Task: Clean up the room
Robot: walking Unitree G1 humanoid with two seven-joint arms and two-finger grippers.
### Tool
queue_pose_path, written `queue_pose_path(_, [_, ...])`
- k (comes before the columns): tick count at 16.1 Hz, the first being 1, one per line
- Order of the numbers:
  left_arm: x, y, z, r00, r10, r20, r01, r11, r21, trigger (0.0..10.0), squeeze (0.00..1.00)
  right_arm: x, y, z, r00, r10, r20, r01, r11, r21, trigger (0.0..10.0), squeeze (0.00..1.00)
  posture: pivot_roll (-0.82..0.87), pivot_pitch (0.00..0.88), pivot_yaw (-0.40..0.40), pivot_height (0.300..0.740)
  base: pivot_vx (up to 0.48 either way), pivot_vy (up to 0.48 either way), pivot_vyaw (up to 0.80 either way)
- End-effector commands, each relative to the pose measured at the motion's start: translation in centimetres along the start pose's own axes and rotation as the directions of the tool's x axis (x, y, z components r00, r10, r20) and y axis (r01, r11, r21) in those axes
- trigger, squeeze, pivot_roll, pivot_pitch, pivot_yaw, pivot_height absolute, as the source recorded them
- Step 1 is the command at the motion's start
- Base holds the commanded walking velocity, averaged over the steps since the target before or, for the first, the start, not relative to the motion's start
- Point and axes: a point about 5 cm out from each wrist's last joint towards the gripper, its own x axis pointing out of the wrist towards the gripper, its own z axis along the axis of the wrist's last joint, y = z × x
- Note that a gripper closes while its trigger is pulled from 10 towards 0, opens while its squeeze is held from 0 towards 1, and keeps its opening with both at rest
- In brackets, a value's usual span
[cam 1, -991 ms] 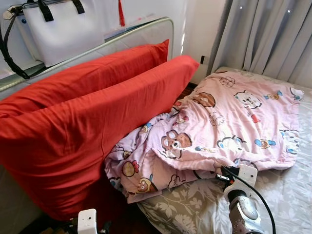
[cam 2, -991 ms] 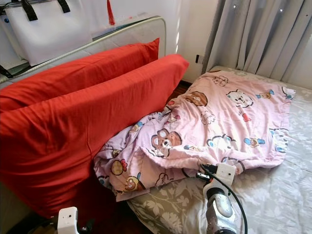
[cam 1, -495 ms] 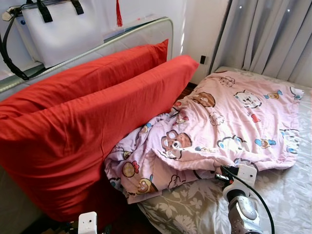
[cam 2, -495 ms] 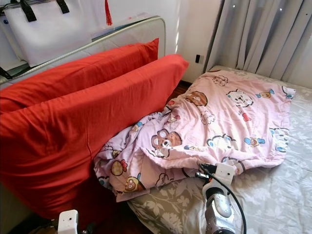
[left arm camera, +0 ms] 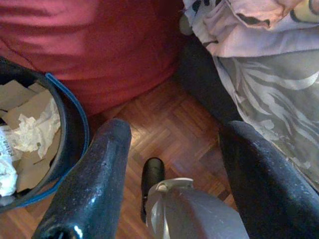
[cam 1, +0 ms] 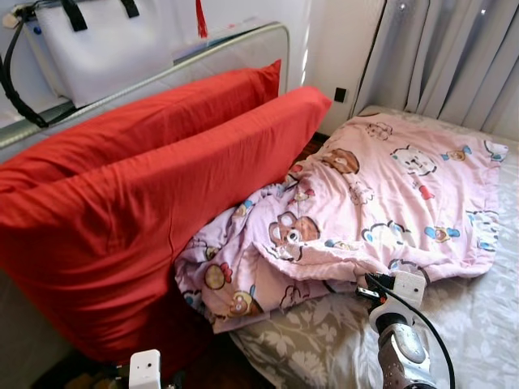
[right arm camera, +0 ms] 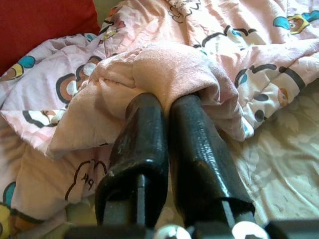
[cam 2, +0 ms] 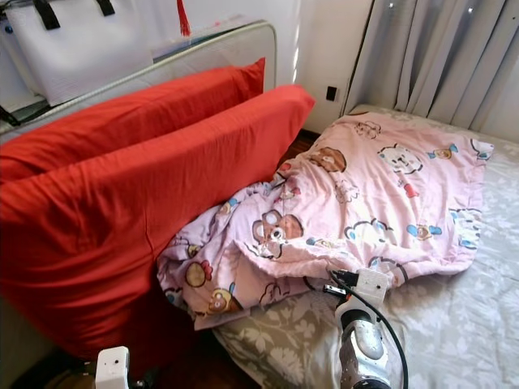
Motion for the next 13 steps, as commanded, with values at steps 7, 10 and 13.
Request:
queue_pose_path(7, [-0.3, 0.6, -0.9, 0.999, 0.016, -0.04, -0.015, 1.0, 0.014, 10.0, 0.0, 0.4, -0.2, 1.1, 0.999, -0.029, 0.045, 0.029, 0.999, -0.013, 10.0, 0.0, 0.02, 0.035, -0.006, 0.74, -0.267, 0.0, 0.0])
queue_pose_path(10, [-0.4, 0.7, -1.2, 0.998, 0.016, -0.055, -0.015, 1.0, 0.015, 10.0, 0.0, 0.5, -0.8, 1.7, 0.996, -0.052, 0.07, 0.054, 0.998, -0.028, 10.0, 0.0, 0.02, 0.043, -0.006, 0.74, -0.275, 0.0, 0.0])
queue_pose_path(13, [-0.5, 1.0, -1.4, 0.997, 0.022, -0.07, -0.021, 1.0, 0.013, 10.0, 0.0, 0.6, -1.2, 2.2, 0.994, -0.074, 0.086, 0.077, 0.997, -0.032, 10.0, 0.0, 0.02, 0.043, -0.006, 0.74, -0.275, 0.0, 0.0])
